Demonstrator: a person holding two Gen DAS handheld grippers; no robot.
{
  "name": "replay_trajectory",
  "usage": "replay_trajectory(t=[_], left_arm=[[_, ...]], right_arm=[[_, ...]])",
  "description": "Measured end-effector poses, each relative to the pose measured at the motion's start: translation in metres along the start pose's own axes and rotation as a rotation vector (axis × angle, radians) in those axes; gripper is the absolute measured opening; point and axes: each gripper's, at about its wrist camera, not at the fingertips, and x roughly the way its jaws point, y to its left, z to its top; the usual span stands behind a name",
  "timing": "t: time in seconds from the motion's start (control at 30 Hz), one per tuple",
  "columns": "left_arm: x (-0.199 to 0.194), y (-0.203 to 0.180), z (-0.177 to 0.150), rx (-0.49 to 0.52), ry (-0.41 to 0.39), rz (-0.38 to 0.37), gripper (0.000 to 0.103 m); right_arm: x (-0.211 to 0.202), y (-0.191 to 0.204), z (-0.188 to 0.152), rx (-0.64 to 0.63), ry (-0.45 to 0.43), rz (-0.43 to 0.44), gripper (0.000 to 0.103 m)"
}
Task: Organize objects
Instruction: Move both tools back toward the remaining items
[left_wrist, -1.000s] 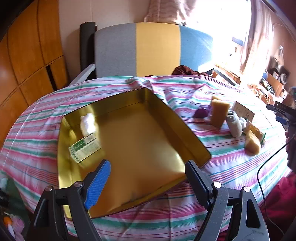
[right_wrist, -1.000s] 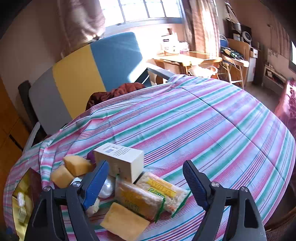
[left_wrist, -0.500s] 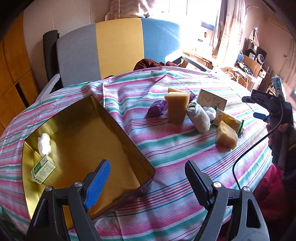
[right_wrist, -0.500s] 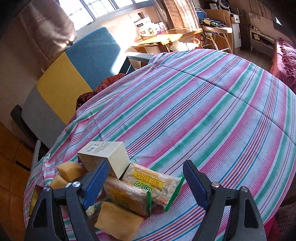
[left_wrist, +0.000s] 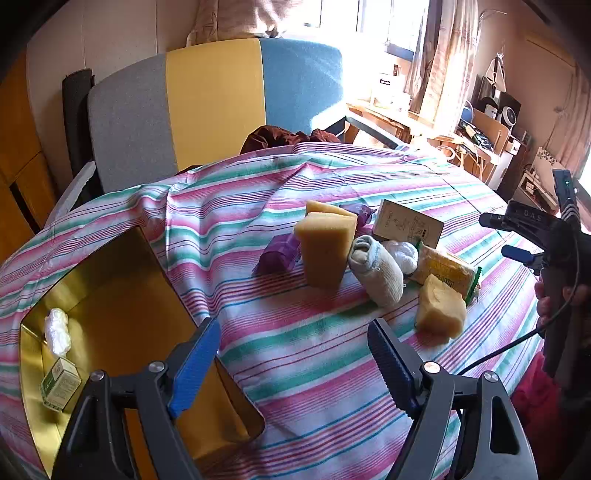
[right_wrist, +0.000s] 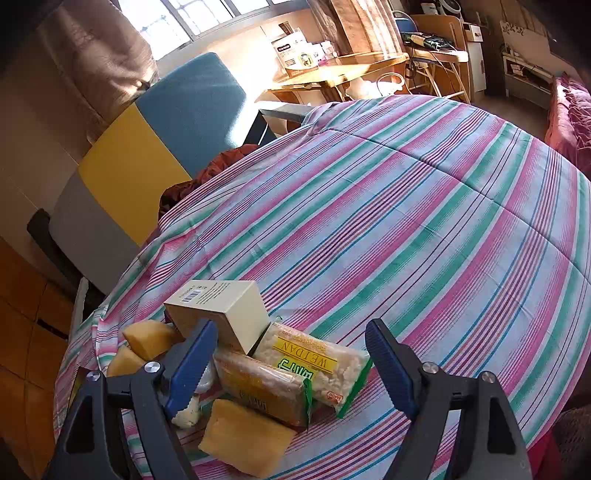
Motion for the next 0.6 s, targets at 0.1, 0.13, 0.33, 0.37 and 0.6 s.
replay_trajectory(t=[0.1, 0.13, 0.33, 0.37, 0.6], left_arm=[[0.008, -0.001, 0.01, -0.001, 0.001, -0.012, 0.082], [0.011, -0.001, 0.013, -0.002, 0.002, -0.023, 0.082], [0.033, -0.008, 0.031, 0.02, 0.007, -0.038, 0.082], [0.037, -0.008, 0.033, 0.019, 0.012, -0.041, 0.082], [0.064, -0.008, 0.053, 0.012, 0.022, -0.076, 0.082]], right_arm=[[0.002, -0.005, 0.001, 0.022, 0.01, -0.003, 0.084], [0.002, -0.006, 0.001, 0.028, 0.013, -0.002, 0.084], [0.006, -0.005, 0.0, 0.024, 0.034, 0.004, 0.084], [0.007, -0.004, 0.0, 0.021, 0.039, 0.005, 0.084], [0.012, 0.002, -0.003, -0.001, 0.061, 0.013, 0.084]])
